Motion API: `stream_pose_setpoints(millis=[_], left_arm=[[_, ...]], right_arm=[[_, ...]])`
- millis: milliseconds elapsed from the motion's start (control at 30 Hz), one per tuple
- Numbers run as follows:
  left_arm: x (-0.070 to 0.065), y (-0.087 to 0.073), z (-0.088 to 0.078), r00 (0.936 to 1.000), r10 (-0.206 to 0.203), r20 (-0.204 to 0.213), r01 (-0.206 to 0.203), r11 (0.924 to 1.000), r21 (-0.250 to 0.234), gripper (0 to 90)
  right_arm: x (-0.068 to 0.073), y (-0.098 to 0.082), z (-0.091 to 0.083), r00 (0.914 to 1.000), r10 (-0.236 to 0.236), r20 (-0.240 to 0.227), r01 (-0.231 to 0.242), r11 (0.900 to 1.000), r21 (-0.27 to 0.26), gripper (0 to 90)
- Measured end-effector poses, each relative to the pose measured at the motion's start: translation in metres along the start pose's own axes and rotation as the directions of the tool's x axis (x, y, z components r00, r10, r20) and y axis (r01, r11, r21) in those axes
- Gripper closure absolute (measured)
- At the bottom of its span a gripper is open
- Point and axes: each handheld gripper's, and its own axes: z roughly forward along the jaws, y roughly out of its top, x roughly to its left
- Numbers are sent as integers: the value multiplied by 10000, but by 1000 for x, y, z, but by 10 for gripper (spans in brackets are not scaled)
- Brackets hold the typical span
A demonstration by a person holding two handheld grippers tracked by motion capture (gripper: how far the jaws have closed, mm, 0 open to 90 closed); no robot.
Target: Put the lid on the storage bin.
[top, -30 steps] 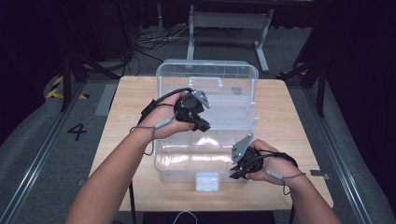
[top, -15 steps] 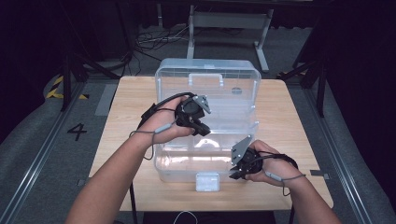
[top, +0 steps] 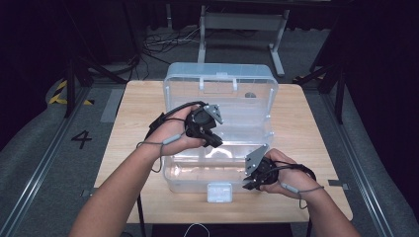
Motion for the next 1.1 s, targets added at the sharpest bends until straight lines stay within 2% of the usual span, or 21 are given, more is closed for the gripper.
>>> stream_pose_setpoints(millis=[233,500,567,600,667,800,833,1033,1100], left_arm=[[-1,0,0,10000,40,3,-40,10000,47,857],[-2,-2,1,10000,-23,51,23,10000,-68,857],[-2,-3,1,10000,-36,44,37,10000,-54,858],[-3,-3,1,10000,-56,45,56,10000,-61,858],[-3,-3,1,10000,-17,42,17,10000,-26,858],[-4,-3,2,10000,-4,-2,4,10000,-12,858],[-4,-3,2,10000,-23,-1,23,10000,-21,858],[-7,-3,2,10000,-3,-33,4,10000,51,858],[-7,-3,2,10000,-37,4,37,10000,74,858]], right_arm=[[2,0,0,9999,106,128,-107,9999,34,798],[2,0,-4,9998,74,210,-69,9998,-207,785],[1,0,-10,9994,-138,310,156,9982,-586,782],[3,0,-12,9994,14,334,7,9981,-615,779],[3,0,-14,9996,-29,288,51,9971,-761,780],[5,-1,-24,9987,76,499,-25,9948,-1015,790],[6,0,-28,9986,-35,530,92,9942,-1068,794],[13,1,-44,9974,-96,708,213,9859,-1661,848],[13,1,-48,9976,14,690,114,9827,-1851,879]])
